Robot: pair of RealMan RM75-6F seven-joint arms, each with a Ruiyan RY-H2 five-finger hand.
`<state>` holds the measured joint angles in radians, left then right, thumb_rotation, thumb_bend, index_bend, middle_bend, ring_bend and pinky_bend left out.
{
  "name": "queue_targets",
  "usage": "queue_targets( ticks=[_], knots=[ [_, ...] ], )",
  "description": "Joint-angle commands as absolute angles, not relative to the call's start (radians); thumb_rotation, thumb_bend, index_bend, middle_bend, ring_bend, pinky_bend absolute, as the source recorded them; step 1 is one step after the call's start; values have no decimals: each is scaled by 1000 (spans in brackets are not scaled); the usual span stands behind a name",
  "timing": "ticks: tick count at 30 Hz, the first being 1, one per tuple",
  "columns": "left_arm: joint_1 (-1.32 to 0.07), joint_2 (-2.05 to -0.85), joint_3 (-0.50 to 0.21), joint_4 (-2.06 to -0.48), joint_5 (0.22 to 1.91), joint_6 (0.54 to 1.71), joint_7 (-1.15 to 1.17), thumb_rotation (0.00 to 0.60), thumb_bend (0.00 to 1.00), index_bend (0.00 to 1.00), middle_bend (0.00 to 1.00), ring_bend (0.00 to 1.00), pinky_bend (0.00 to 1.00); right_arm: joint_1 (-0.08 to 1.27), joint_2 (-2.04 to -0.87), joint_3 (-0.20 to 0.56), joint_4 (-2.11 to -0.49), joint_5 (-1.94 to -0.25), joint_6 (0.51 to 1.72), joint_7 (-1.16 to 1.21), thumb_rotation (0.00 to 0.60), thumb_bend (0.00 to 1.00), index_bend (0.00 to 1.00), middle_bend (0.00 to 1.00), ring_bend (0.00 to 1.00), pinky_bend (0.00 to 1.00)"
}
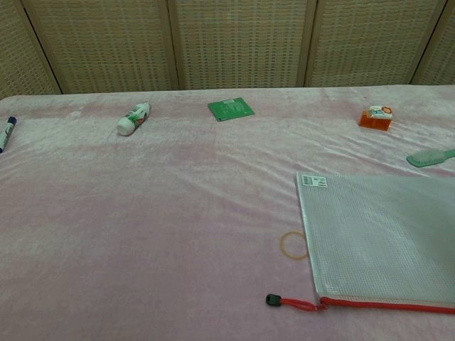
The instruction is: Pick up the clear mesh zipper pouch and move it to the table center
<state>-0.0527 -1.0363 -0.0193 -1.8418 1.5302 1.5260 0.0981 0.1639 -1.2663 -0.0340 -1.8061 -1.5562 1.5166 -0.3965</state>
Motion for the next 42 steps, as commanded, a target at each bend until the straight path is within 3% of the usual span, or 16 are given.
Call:
queue_targets(
  ticks=[1, 5, 7, 9, 12, 15, 17, 24, 29, 34, 42],
  knots=[
    [-53, -1036, -19, -1842, 1530, 1526, 97, 600, 0, 0, 0, 0, 0, 163, -1264, -33, -1808, -1559, 1511, -398, 600, 0, 0, 0, 0, 0],
    [-52, -1035, -20, -1843, 1528, 1526, 94, 600, 0, 0, 0, 0, 0, 164, -1260, -35, -1812, -1564, 1496, -395, 600, 0, 0, 18, 13, 0],
    [-51, -1035, -22, -1843, 1525, 1527, 94, 600, 0, 0, 0, 0, 0, 173, -1257, -40, -1824, -1562, 1467, -373, 600, 0, 0, 155, 158, 67],
    [-52, -1035, -23, -1842, 1521, 1525, 94, 600, 0, 0, 0, 0, 0, 193, -1256, -36, -1830, -1564, 1431, -346, 600, 0, 0, 426, 443, 321],
    [-55, -1038, -26, -1840, 1512, 1518, 100, 600, 0, 0, 0, 0, 0, 266, -1252, -24, -1832, -1576, 1314, -290, 600, 0, 1, 673, 661, 698],
    [-59, -1044, -30, -1838, 1498, 1508, 112, 600, 0, 0, 0, 0, 0, 354, -1243, -3, -1849, -1579, 1183, -204, 600, 0, 78, 817, 799, 905],
    [-64, -1049, -34, -1836, 1486, 1498, 122, 600, 0, 0, 0, 0, 0, 405, -1239, 11, -1866, -1573, 1107, -153, 600, 6, 172, 874, 857, 977],
    [-81, -1067, -47, -1825, 1439, 1463, 153, 600, 0, 0, 0, 0, 0, 571, -1261, 65, -1922, -1465, 847, -89, 600, 227, 401, 946, 927, 1000],
    [-88, -1074, -49, -1821, 1424, 1451, 166, 600, 0, 0, 0, 0, 0, 664, -1317, 94, -1907, -1295, 713, -145, 600, 305, 432, 949, 929, 1000],
    [-91, -1076, -50, -1819, 1418, 1445, 168, 600, 0, 0, 0, 0, 0, 730, -1371, 86, -1884, -1121, 677, -252, 600, 382, 445, 950, 931, 1000],
    [-94, -1074, -46, -1818, 1419, 1437, 164, 600, 0, 0, 0, 0, 0, 795, -1449, 29, -1862, -912, 747, -423, 600, 436, 476, 952, 935, 1000]
  ],
)
